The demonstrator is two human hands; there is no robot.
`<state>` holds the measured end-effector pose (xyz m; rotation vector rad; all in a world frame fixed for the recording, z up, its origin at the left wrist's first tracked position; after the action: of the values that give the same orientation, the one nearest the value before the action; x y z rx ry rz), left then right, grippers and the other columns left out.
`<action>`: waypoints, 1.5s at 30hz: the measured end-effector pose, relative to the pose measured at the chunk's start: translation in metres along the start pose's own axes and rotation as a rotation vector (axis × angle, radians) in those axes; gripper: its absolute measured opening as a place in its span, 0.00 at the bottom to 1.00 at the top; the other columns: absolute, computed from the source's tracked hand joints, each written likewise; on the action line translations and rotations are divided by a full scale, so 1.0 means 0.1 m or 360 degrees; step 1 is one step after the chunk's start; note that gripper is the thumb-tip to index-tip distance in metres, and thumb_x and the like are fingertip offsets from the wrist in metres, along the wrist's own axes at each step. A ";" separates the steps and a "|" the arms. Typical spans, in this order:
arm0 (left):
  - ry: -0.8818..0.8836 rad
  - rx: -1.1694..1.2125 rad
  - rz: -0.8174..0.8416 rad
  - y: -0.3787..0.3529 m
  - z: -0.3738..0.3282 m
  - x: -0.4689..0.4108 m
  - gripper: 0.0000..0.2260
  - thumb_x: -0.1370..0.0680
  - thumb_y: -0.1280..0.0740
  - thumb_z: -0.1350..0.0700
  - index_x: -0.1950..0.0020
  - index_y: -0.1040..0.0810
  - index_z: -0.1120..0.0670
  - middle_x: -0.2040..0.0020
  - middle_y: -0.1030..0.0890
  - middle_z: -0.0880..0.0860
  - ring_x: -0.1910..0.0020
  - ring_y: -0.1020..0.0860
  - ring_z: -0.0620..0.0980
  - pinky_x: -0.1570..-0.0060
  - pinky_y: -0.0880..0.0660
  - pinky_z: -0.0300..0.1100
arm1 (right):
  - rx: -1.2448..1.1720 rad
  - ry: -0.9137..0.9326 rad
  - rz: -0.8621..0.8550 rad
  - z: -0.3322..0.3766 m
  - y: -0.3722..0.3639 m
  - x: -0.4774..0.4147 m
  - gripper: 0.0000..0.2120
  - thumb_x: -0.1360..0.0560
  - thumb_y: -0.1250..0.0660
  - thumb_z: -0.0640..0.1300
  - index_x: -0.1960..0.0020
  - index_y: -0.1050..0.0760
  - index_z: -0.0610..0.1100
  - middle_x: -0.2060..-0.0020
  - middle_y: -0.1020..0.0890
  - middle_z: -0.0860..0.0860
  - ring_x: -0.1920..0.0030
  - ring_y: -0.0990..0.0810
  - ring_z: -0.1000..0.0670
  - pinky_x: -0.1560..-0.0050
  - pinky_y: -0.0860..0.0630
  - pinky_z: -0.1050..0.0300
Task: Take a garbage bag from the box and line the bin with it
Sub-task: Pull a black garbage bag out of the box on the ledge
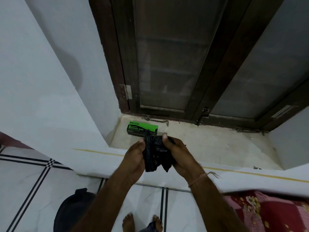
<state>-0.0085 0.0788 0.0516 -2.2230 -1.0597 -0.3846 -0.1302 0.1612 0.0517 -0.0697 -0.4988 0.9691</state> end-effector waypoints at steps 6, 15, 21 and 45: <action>-0.0105 -0.0113 0.0111 0.01 -0.03 0.03 0.18 0.15 0.39 0.52 0.33 0.20 0.61 0.39 0.16 0.63 0.43 0.16 0.59 0.50 0.19 0.51 | -0.0041 0.0034 -0.0025 -0.01 0.06 -0.03 0.15 0.23 0.28 0.41 0.40 0.19 0.32 0.45 0.15 0.34 0.41 0.17 0.34 0.37 0.21 0.45; -0.0044 -0.0075 0.0084 0.02 -0.02 0.03 0.18 0.13 0.44 0.54 0.33 0.21 0.64 0.42 0.15 0.63 0.44 0.16 0.62 0.48 0.17 0.58 | -0.0017 0.0056 -0.0034 -0.03 0.13 -0.02 0.11 0.21 0.30 0.38 0.45 0.19 0.30 0.51 0.14 0.37 0.50 0.15 0.41 0.43 0.18 0.48; -0.0030 -0.0039 0.0196 -0.04 -0.03 0.03 0.16 0.17 0.38 0.54 0.40 0.19 0.64 0.51 0.13 0.60 0.52 0.14 0.58 0.57 0.17 0.51 | -0.0020 0.0020 -0.0014 -0.02 0.12 0.00 0.07 0.20 0.32 0.38 0.48 0.17 0.35 0.57 0.14 0.43 0.55 0.15 0.45 0.49 0.19 0.54; -0.0193 0.0341 0.0123 0.02 -0.07 -0.08 0.11 0.14 0.44 0.54 0.42 0.24 0.56 0.60 0.21 0.52 0.61 0.22 0.48 0.59 0.19 0.43 | -0.0130 0.0036 0.0144 0.14 -0.06 0.14 0.16 0.15 0.43 0.47 0.45 0.22 0.36 0.65 0.19 0.51 0.58 0.16 0.50 0.52 0.19 0.55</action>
<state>-0.0114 0.0682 0.0522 -2.1080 -1.0225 -0.0985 -0.1253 0.1669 0.0706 -0.1781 -0.5177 1.0350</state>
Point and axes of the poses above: each hand's wrist, its own x-axis away from the middle knuckle, its own y-axis out of the back of the hand, z = x × y, the point moved 3 cm from there along -x, towards the middle knuckle
